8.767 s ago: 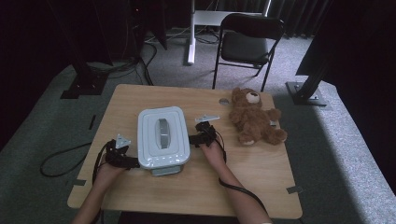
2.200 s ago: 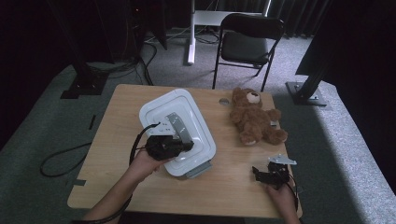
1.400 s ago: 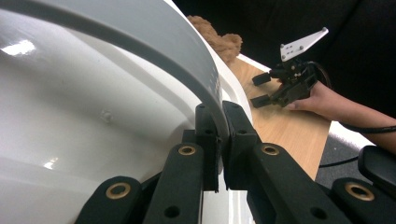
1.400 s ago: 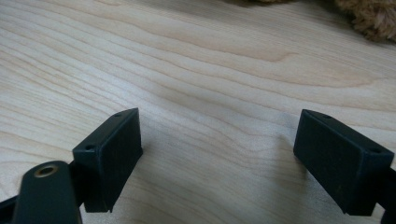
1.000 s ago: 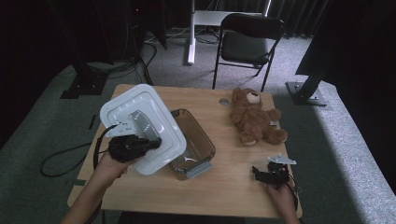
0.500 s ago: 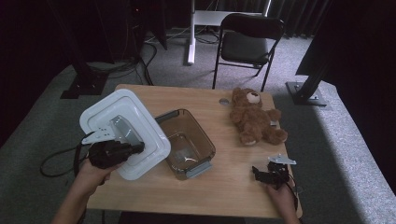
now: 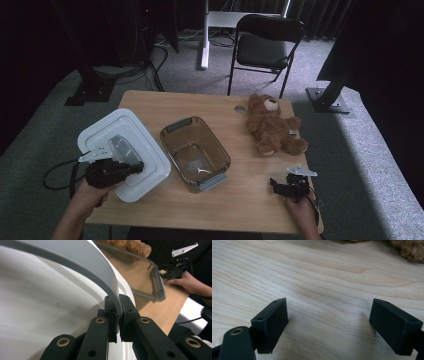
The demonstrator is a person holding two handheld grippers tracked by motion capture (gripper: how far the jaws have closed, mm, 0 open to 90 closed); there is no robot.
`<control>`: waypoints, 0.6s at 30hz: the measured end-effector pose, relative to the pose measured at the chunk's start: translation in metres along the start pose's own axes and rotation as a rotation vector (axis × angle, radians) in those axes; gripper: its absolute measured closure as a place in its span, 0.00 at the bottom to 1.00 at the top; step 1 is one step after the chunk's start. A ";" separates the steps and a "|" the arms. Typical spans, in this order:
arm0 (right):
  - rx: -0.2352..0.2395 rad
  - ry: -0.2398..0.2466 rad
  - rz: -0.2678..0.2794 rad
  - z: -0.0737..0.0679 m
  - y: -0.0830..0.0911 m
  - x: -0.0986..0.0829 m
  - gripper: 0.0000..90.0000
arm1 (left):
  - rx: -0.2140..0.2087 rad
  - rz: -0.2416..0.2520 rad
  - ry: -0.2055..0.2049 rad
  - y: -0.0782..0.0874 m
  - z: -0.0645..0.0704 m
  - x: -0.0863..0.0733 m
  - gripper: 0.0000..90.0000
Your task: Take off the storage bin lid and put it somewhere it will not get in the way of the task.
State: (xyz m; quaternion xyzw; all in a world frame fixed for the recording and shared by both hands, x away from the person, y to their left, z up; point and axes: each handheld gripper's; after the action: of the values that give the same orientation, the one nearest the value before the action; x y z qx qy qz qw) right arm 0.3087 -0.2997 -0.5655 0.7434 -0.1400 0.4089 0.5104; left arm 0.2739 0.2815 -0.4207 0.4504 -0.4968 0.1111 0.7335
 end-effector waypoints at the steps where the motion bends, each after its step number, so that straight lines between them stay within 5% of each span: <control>1: 0.000 0.000 0.000 0.000 0.000 0.000 0.16 | -0.003 -0.016 0.004 -0.006 -0.003 -0.007 0.96; 5: 0.000 0.000 0.000 0.000 0.000 0.000 0.16 | -0.004 -0.047 0.024 -0.020 -0.011 -0.020 0.96; 8: 0.000 0.000 0.000 0.000 0.000 0.000 0.16 | -0.049 -0.081 0.074 -0.038 -0.022 -0.032 0.96; 18: 0.000 0.000 0.000 0.000 0.000 0.000 0.16 | -0.146 -0.176 0.121 -0.087 -0.033 -0.048 0.95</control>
State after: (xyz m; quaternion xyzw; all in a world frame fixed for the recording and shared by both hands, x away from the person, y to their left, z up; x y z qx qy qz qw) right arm 0.3087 -0.2997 -0.5655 0.7434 -0.1401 0.4090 0.5104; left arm 0.3247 0.2716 -0.5119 0.4300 -0.4169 0.0368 0.8000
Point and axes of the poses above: each handheld gripper's, and its own axes: y roughly backward along the jaws, x roughly out of its top, z roughly to its right, and after that the axes turned 12 degrees about x, right-handed
